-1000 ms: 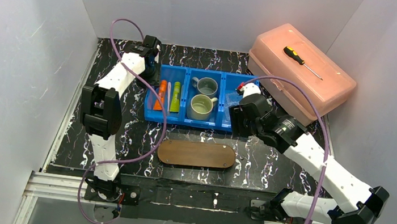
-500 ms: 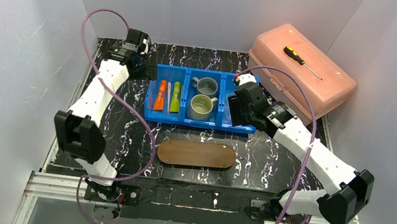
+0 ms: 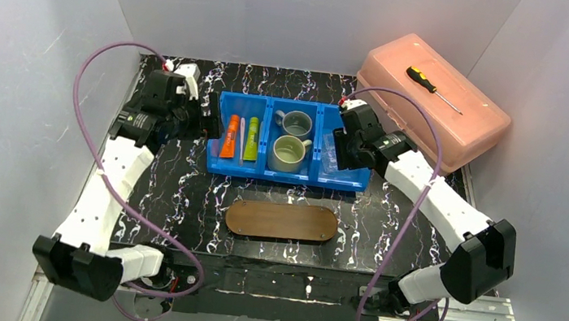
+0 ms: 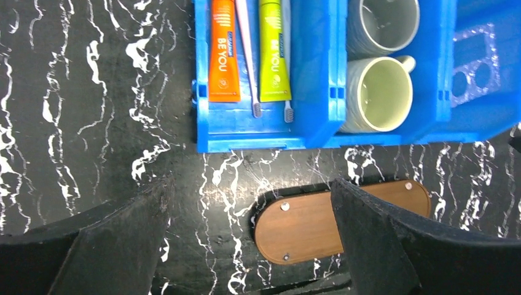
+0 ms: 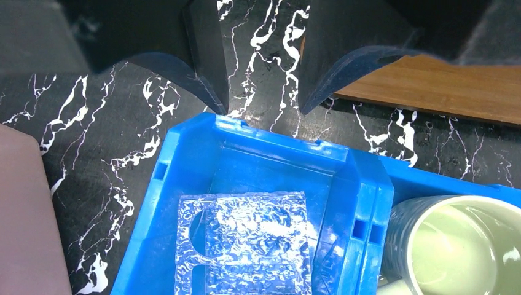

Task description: Prepare toiletry sets of a toothbrush and toothpaste on the tray

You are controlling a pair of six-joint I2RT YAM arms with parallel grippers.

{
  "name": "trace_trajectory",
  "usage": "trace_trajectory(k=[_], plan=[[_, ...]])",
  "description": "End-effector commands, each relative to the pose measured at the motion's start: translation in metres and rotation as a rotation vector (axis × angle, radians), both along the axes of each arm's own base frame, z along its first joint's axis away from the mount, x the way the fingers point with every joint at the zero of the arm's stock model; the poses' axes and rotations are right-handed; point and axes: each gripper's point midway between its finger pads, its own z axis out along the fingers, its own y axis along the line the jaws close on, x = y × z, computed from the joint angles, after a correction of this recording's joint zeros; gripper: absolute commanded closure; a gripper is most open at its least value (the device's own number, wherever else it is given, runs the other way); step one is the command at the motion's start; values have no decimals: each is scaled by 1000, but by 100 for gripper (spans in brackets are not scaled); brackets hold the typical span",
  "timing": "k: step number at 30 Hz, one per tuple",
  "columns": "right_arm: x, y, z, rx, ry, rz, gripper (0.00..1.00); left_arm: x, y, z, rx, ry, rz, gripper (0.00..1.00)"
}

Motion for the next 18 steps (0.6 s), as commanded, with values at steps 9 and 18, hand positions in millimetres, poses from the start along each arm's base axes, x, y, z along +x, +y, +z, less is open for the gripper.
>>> trace_trajectory(k=[9, 18], plan=[[46, 6, 3, 69, -53, -10, 50, -53, -41, -17, -222, 17, -179, 2], [66, 15, -10, 107, -40, 8, 51, -62, -52, -48, -278, 60, -230, 2]])
